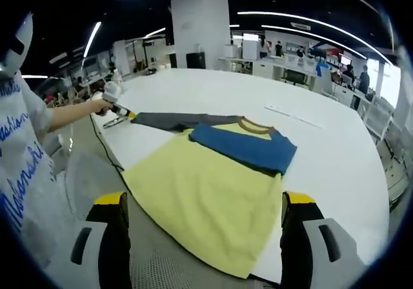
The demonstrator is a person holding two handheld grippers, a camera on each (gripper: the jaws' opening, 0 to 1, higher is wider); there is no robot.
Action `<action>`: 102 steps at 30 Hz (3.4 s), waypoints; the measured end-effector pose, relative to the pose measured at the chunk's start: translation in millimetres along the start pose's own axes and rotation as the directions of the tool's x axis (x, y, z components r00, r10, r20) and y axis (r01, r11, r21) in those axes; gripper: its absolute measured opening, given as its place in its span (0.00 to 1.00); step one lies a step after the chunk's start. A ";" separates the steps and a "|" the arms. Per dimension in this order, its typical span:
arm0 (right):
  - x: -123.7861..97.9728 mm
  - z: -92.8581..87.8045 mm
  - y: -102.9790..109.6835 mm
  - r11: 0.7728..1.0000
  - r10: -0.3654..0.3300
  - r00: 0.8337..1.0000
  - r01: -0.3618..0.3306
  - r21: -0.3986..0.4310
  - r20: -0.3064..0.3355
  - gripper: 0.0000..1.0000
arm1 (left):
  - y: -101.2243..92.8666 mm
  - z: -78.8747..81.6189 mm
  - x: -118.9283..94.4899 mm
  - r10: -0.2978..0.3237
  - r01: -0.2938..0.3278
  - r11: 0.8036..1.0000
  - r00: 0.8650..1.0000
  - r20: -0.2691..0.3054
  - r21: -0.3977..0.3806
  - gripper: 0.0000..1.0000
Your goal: Fold the garment on the visible template until the final outline fits inside the template.
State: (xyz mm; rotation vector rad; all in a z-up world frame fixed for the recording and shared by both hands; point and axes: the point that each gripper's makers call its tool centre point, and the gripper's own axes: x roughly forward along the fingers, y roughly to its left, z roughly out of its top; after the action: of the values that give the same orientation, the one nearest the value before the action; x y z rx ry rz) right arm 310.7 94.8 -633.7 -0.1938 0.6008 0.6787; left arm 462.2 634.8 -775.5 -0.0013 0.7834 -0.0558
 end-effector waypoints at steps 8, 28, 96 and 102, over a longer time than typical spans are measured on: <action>1.5 0.1 1.9 1.000 0.008 1.000 -0.008 0.007 -0.006 0.98 | 2.9 -1.6 6.7 -0.004 0.004 1.000 1.000 0.001 -0.021 0.15; 4.0 4.7 -0.4 1.000 0.014 1.000 -0.014 -0.008 -0.001 0.99 | -12.8 -0.2 4.6 -0.032 0.032 0.999 0.999 -0.009 -0.026 0.00; -13.1 -8.4 -10.2 0.999 -0.005 0.998 0.003 0.034 0.065 1.00 | -101.0 147.3 -61.9 -0.169 0.143 0.978 0.970 0.177 0.155 0.00; -12.7 -7.1 -9.3 1.000 0.004 0.998 -0.006 0.027 0.070 1.00 | -83.1 150.6 -71.7 -0.118 0.089 0.984 0.975 0.189 0.157 0.00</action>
State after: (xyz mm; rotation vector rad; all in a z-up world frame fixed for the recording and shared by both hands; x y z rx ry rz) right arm 305.6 78.3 -632.4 -0.1426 0.5437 0.6790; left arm 513.6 552.5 -616.4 0.0914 0.5783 -0.2100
